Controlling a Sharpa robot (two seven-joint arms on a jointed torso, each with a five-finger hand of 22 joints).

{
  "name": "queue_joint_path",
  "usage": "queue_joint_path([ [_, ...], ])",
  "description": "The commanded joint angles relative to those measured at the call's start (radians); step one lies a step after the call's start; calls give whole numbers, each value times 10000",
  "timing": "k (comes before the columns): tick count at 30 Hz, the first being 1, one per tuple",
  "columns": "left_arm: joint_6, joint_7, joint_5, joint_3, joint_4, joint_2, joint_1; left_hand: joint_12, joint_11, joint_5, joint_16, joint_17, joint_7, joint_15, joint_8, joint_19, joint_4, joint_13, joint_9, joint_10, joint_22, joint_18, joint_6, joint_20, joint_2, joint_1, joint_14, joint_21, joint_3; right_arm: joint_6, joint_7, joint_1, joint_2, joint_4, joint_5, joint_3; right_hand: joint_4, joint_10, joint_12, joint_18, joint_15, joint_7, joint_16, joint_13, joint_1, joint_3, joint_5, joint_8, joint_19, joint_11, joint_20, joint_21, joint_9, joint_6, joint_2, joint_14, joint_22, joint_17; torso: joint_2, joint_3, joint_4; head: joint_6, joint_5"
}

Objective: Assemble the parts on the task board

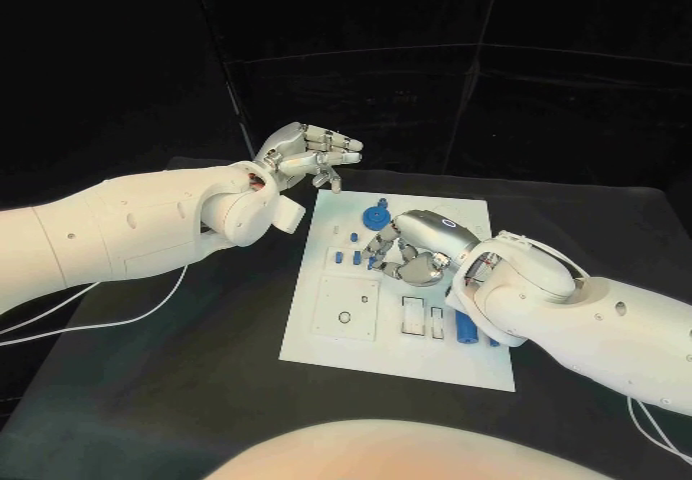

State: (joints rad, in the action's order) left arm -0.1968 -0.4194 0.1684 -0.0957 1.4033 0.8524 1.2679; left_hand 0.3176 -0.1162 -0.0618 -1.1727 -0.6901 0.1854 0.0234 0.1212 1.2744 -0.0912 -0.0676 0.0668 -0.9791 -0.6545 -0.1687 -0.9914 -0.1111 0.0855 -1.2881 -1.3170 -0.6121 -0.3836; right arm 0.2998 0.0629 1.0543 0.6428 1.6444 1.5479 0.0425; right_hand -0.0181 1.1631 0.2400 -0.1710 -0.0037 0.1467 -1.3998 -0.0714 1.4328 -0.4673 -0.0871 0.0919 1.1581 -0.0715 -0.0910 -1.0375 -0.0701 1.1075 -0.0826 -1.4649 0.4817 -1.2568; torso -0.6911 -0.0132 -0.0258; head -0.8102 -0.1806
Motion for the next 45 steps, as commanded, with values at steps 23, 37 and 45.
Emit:
queue_joint_path([
  [23, 26, -63, -45, 9, -42, -259, 53, 67, -8, 39, -12, -84, 2, 2, -18, -34, -9, 4, -8, 91, 18, -126, 68, -67, -49, -93, 33, 69, 65, -647, 45, -569, -649, -802, 1252, -304, 9, -3, -48, -61, -54, 47, -70, 13, -123, -68, 17, -46, -9, -42, -4, -55, 10, 1, -38, -502, 46, -37, 5, -1, -13, -217, -339],
  [37, 41, -43, -45, 9, -77, -281, 54, 67, -8, 39, -12, -84, 2, 2, -18, -34, -9, 4, -8, 91, 18, -126, 68, -67, -49, -93, 33, 69, 65, -792, 59, -621, -658, -811, 1325, -307, 9, -1, -50, -62, -53, 48, -69, 13, -134, -67, 12, -47, -13, -42, -5, -53, 10, 2, -43, -501, 39, -34, 13, 2, -17, -280, -351],
  [45, 47, -23, -45, 9, -83, -289, 54, 72, -11, 38, -30, -109, 4, 5, -15, -28, -7, 3, -7, 103, 19, -126, 72, -70, -61, -99, 22, 70, 69, -849, 50, -640, -677, -813, 1337, -308, 9, -1, -50, -62, -53, 48, -69, 13, -134, -67, 12, -47, -13, -42, -5, -53, 10, 2, -43, -501, 39, -34, 12, -1, -3, -294, -356],
])
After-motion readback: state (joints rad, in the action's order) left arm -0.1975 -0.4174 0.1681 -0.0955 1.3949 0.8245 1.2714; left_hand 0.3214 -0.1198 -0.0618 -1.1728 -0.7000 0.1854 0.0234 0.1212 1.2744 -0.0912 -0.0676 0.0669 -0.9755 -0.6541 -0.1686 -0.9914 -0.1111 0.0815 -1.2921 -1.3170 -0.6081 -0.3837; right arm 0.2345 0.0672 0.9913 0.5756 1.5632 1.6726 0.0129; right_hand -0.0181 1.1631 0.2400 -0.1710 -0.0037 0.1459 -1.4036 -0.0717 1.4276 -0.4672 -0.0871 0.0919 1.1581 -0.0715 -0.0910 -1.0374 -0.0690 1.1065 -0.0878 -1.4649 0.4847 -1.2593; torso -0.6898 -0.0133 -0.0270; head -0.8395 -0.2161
